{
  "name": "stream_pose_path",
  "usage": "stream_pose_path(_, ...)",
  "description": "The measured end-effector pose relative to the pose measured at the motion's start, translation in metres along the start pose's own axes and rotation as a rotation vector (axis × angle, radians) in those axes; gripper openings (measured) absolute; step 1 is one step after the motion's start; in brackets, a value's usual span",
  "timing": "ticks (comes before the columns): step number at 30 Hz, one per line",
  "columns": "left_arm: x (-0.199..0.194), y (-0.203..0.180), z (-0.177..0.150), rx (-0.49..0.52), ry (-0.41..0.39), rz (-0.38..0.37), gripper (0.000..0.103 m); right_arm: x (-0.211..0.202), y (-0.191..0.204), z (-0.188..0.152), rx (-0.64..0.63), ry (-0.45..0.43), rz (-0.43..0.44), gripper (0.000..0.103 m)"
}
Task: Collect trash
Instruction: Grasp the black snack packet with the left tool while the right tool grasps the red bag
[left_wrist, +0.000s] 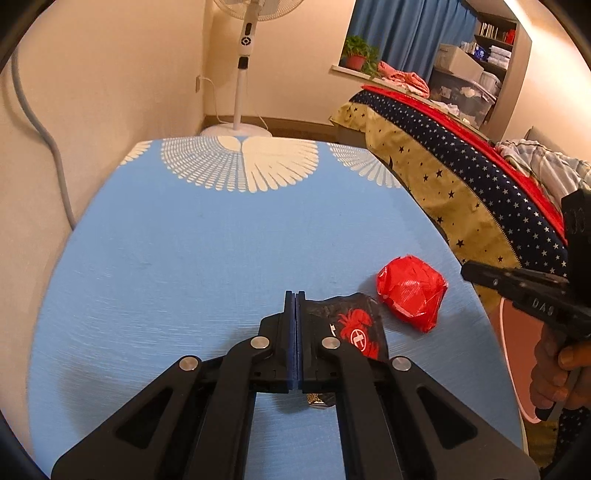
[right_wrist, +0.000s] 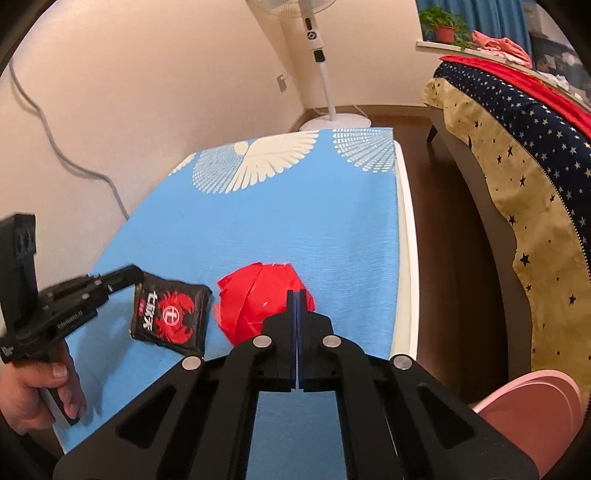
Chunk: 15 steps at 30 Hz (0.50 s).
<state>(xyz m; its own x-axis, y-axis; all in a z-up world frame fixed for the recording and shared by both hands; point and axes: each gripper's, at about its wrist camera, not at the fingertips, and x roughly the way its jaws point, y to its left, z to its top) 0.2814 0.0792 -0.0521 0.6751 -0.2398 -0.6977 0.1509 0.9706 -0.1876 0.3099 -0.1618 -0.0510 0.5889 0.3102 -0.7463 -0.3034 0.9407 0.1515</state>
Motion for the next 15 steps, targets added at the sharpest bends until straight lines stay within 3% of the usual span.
stream_pose_path(2,-0.004,0.004,0.000,0.002,-0.003,0.010,0.000,-0.002,0.008,-0.001,-0.036,-0.018,-0.035,0.073)
stream_pose_path(3,-0.005,0.006,0.000,0.000,-0.003,0.016,0.000,-0.003,0.011,0.000,-0.043,-0.034,-0.045,0.079)
stream_pose_path(11,-0.016,0.031,0.002,-0.039,-0.015,0.050,0.000,0.028,0.028,0.001,-0.084,0.024,-0.084,0.095)
stream_pose_path(15,-0.015,0.034,0.003,-0.040,-0.012,0.057,0.000,0.042,0.028,-0.001,-0.083,0.067,-0.091,0.095)
